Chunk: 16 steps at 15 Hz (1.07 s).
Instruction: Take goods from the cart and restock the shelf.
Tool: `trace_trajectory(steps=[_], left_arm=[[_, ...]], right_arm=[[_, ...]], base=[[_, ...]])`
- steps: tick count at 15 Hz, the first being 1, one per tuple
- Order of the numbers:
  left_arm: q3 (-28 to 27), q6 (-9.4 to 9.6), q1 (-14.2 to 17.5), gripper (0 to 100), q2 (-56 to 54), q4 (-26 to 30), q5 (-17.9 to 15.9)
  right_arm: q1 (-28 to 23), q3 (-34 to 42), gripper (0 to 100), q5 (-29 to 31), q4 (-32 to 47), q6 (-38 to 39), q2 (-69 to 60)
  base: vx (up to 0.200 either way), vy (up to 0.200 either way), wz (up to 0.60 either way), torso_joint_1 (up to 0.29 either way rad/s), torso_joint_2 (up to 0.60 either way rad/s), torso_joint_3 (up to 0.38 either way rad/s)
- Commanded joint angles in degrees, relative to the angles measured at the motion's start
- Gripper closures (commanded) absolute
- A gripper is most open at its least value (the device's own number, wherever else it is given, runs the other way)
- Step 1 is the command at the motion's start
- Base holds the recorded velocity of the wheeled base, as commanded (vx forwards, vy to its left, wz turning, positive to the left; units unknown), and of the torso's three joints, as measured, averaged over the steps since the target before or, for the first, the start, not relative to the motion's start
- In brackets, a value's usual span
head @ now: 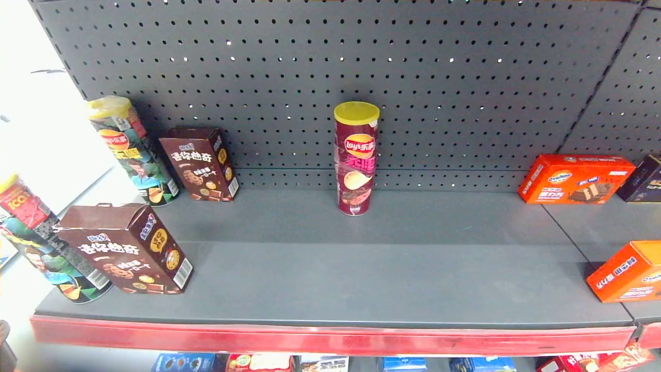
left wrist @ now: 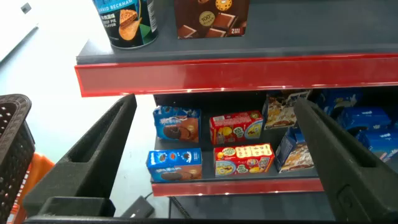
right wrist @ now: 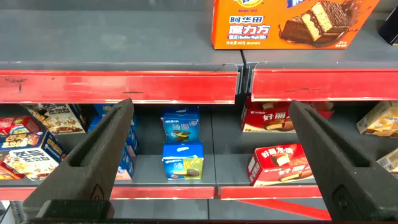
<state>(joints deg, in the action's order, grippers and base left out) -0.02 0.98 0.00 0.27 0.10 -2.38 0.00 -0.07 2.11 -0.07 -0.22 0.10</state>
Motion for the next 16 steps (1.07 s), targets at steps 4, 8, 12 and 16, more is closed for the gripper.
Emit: trace_trajectory(steps=[4,8,12,16], left_arm=[[0.0,-0.01,0.0,0,0.0,0.0,0.0],[0.0,-0.01,0.1,0,0.0,-0.1,0.0],[0.0,-0.01,0.1,0,0.0,-0.1,0.0],[0.0,-0.01,0.1,0,0.0,-0.1,0.0]], right_arm=[[0.0,0.0,0,0.0,0.0,0.0,0.1],[0.0,0.0,0,0.1,0.0,0.0,0.1],[0.0,0.0,0,0.1,0.0,0.0,0.1],[0.0,0.1,0,0.2,-0.1,0.3,0.1]], base=[[0.0,0.0,0.0,0.0,0.0,0.0],[0.0,0.0,0.45,-0.001,0.0,0.001],[0.0,0.0,0.6,0.007,0.0,0.004],[0.0,0.0,0.6,0.004,0.0,0.001]])
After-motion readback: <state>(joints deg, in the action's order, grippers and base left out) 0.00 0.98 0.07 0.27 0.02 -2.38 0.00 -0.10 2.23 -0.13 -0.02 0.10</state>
